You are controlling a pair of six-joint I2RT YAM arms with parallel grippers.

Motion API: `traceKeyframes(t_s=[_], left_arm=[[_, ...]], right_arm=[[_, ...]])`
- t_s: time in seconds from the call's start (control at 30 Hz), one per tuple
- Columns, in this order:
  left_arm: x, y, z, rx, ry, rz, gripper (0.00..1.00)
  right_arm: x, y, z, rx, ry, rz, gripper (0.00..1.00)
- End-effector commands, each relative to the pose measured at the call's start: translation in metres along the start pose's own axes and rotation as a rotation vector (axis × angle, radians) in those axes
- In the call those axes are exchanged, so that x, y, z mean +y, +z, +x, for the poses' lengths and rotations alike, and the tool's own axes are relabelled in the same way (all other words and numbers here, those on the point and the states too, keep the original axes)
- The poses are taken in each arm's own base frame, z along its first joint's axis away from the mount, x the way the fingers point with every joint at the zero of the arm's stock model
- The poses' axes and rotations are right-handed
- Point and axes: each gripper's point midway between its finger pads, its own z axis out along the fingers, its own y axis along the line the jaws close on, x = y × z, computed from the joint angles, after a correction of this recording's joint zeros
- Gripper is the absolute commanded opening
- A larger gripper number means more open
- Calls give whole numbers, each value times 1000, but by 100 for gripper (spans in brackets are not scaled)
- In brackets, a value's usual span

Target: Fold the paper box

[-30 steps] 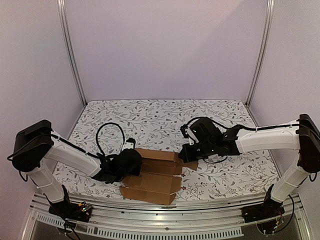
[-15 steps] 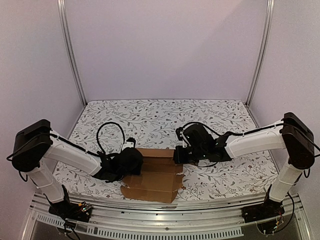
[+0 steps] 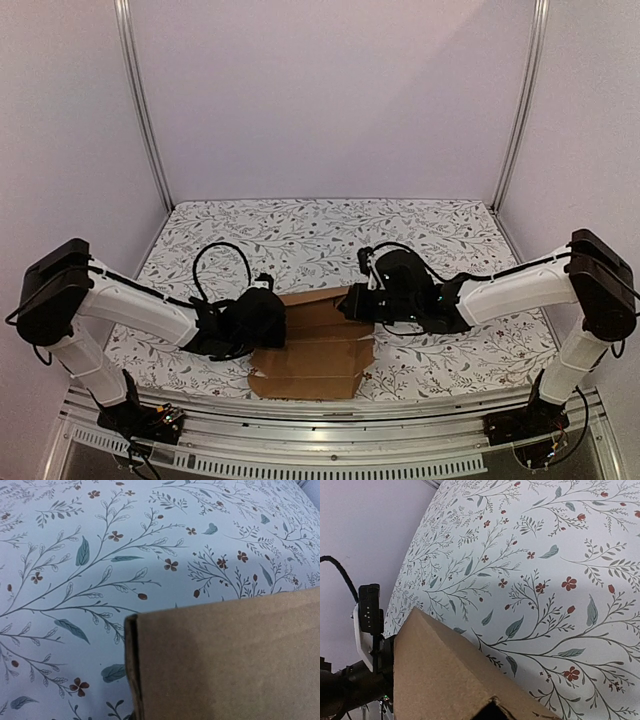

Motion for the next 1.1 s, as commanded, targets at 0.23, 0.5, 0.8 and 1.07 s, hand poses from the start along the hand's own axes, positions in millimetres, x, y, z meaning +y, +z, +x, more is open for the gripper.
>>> traceKeyframes(t_s=[0.23,0.5,0.8,1.07], left_arm=[[-33,-14,-15,27,-100,203,0],[-25,-11,-29,8,-164,237,0],[-19,-6,-30,22,-230,275,0],[-25,-8,-33,69,-353,391,0]], right_arm=[[47,-46,-34,-133,-6,-158,0],[62,-79,-26,-85,-132,-201,0],[60,-132,-31,-105,-279,-161,0],[64,-158,-27,-139,-363,-226,0]])
